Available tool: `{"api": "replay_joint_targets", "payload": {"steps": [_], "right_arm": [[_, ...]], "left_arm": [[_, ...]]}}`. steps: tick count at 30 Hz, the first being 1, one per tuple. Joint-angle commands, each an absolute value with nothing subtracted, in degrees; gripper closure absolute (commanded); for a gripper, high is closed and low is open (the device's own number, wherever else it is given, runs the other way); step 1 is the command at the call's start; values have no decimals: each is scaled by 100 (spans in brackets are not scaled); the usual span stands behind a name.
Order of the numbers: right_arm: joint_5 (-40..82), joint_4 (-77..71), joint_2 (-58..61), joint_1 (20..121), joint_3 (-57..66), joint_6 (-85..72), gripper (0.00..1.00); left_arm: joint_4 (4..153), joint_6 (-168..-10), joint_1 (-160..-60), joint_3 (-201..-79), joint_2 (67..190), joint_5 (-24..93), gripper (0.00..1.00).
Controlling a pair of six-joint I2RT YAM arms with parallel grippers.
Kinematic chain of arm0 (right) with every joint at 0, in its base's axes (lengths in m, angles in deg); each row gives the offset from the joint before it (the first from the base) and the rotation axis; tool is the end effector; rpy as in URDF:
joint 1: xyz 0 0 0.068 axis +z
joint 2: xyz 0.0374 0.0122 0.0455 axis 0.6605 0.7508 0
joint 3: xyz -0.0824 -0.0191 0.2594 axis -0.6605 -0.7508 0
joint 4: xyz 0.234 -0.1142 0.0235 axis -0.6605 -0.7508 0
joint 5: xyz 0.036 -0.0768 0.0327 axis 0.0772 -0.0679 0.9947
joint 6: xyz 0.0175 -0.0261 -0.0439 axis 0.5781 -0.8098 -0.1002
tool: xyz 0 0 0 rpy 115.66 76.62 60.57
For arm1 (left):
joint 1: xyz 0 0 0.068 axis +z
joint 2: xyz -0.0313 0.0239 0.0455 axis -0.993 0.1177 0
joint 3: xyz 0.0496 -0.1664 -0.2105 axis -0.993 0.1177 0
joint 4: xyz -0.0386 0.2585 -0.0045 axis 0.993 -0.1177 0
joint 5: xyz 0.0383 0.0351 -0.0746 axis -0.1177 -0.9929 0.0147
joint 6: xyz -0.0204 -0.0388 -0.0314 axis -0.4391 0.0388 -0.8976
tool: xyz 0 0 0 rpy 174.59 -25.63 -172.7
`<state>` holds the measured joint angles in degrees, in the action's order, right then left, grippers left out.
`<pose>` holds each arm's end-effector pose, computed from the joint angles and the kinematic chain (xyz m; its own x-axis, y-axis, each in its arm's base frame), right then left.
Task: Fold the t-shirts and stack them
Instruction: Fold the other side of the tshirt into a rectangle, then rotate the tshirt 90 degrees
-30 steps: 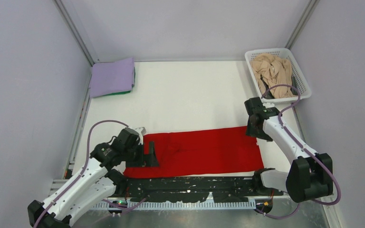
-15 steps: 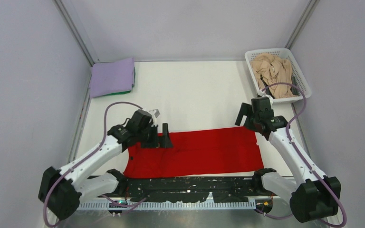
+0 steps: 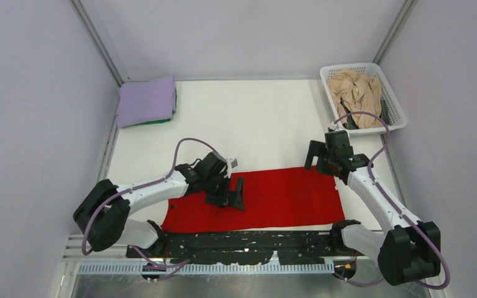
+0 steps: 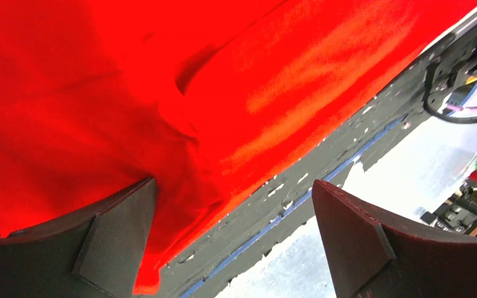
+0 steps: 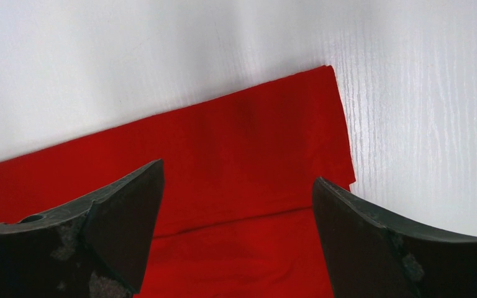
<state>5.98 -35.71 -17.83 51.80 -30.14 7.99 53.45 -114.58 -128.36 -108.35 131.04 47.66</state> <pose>0.2058 0.0336 0.2264 -0.7796 0.2248 -0.5846 0.1893 0.9743 0.1222 0.1673 -0.1866 0.1776 -0.9655 0.1651 -0.2012 0.2513 0.7921 -0.5562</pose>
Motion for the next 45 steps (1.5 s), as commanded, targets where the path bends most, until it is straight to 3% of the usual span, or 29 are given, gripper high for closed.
{"api": "replay_joint_targets", "payload": {"steps": [1, 5, 8, 13, 17, 21, 29, 33, 40, 45], "right_arm": [[796, -3238, -1787, 5187, -3079, 677, 5], [1092, -3092, -1660, 5188, -3058, 620, 5], [1213, -3013, -1646, 5191, -3083, 574, 5], [1612, -2803, -1368, 5598, -3119, 445, 5], [1753, -2657, -871, 5866, -3056, 526, 5], [1938, -2529, -524, 5900, -3058, 513, 5], [2020, -2498, -104, 5903, -3077, 406, 4], [2347, -2516, 136, 5914, -3088, 304, 5], [4181, -2468, 699, 6609, -3026, 176, 5], [4486, -2560, 1174, 7550, -2453, 121, 5]], "left_arm": [[4892, -11639, -13264, -10913, 12936, 4519, 0], [4700, -11828, -13500, -10685, 12330, 4328, 0], [4405, -11985, -13470, -10545, 11607, 3536, 0], [4714, -12533, -12515, -9940, 10877, 3127, 0], [5308, -12780, -11211, -9521, 11315, 3850, 0], [5523, -12866, -10838, -9941, 12462, 3816, 0], [4773, -13056, -10401, -13145, 15642, 3937, 0], [4272, -13557, -10398, -15508, 17136, 3994, 0], [4030, -14561, -10617, -20155, 20136, 4481, 0], [6555, -16331, -10808, -20325, 20997, 4872, 0]]}}
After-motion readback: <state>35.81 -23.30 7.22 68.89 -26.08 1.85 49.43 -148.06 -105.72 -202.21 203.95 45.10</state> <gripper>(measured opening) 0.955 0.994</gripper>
